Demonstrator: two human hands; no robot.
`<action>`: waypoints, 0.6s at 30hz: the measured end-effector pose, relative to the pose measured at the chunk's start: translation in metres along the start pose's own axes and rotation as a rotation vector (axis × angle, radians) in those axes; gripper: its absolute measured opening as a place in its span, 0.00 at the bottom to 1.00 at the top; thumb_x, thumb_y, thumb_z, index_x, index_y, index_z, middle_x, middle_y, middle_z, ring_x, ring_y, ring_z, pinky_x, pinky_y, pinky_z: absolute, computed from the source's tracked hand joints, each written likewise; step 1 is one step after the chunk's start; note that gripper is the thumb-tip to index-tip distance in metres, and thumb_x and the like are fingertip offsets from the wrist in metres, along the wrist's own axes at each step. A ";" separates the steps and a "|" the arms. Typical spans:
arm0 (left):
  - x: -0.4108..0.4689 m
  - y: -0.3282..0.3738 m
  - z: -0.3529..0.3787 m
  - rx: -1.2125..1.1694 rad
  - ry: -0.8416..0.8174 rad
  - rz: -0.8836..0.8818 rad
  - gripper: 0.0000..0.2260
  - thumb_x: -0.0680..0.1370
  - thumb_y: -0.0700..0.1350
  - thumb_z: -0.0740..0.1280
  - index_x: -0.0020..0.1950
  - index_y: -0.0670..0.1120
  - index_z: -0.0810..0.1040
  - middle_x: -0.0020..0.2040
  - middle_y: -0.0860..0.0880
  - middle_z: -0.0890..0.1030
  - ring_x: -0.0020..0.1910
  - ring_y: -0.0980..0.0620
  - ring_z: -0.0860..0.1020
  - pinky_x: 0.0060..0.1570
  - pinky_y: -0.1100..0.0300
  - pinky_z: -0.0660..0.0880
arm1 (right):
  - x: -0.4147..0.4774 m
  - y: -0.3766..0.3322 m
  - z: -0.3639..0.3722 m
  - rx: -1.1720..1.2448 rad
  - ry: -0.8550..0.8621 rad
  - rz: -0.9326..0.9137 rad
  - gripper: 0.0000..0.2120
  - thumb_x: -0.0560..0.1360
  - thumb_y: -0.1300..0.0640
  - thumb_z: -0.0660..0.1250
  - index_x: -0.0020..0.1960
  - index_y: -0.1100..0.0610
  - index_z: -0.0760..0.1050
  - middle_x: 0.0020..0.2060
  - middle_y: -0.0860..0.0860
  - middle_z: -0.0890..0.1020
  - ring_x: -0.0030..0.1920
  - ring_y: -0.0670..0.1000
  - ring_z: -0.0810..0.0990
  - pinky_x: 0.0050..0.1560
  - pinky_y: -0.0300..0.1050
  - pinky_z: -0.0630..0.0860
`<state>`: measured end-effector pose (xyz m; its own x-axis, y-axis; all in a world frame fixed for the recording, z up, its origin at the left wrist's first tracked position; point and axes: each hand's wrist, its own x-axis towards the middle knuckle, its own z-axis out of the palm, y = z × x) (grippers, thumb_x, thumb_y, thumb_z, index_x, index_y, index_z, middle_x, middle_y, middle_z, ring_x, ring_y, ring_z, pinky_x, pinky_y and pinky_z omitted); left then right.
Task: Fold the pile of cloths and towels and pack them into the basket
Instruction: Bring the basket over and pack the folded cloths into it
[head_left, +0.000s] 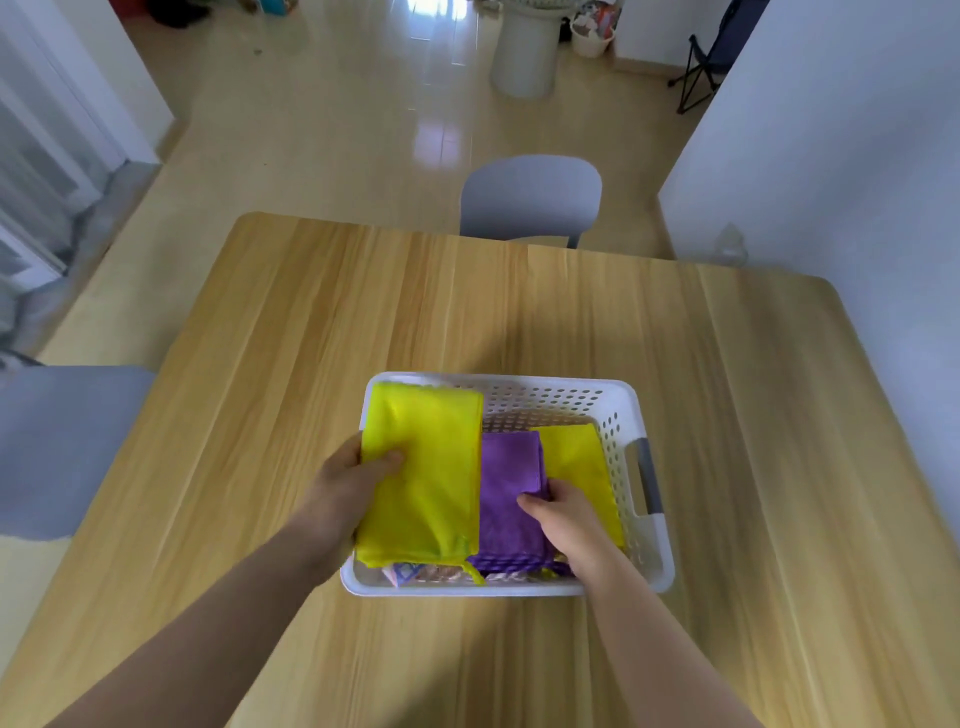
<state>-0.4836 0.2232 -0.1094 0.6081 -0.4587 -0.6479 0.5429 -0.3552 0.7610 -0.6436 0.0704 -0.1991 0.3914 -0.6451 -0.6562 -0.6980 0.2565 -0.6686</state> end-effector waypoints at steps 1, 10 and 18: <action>0.004 -0.004 0.006 0.050 0.027 -0.025 0.06 0.77 0.39 0.66 0.52 0.47 0.77 0.48 0.46 0.82 0.47 0.45 0.80 0.50 0.49 0.76 | 0.000 -0.001 0.000 -0.018 0.000 0.004 0.03 0.75 0.58 0.66 0.47 0.57 0.77 0.45 0.59 0.83 0.48 0.62 0.81 0.40 0.50 0.74; 0.026 -0.011 0.026 0.341 0.068 -0.107 0.08 0.78 0.37 0.59 0.56 0.45 0.72 0.52 0.39 0.76 0.45 0.43 0.75 0.44 0.52 0.76 | -0.002 -0.003 -0.006 -0.013 -0.035 -0.003 0.03 0.77 0.59 0.65 0.50 0.57 0.76 0.47 0.59 0.82 0.50 0.61 0.81 0.42 0.48 0.72; 0.028 -0.037 0.048 1.119 0.190 0.194 0.43 0.74 0.29 0.56 0.74 0.54 0.29 0.75 0.41 0.51 0.65 0.42 0.69 0.56 0.54 0.71 | -0.005 -0.007 -0.004 0.007 -0.040 0.017 0.04 0.77 0.59 0.65 0.43 0.54 0.76 0.46 0.58 0.83 0.49 0.60 0.81 0.47 0.54 0.77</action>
<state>-0.5144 0.1839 -0.1542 0.7544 -0.4880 -0.4390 -0.3291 -0.8599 0.3903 -0.6428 0.0688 -0.1900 0.4031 -0.6116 -0.6808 -0.7004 0.2727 -0.6597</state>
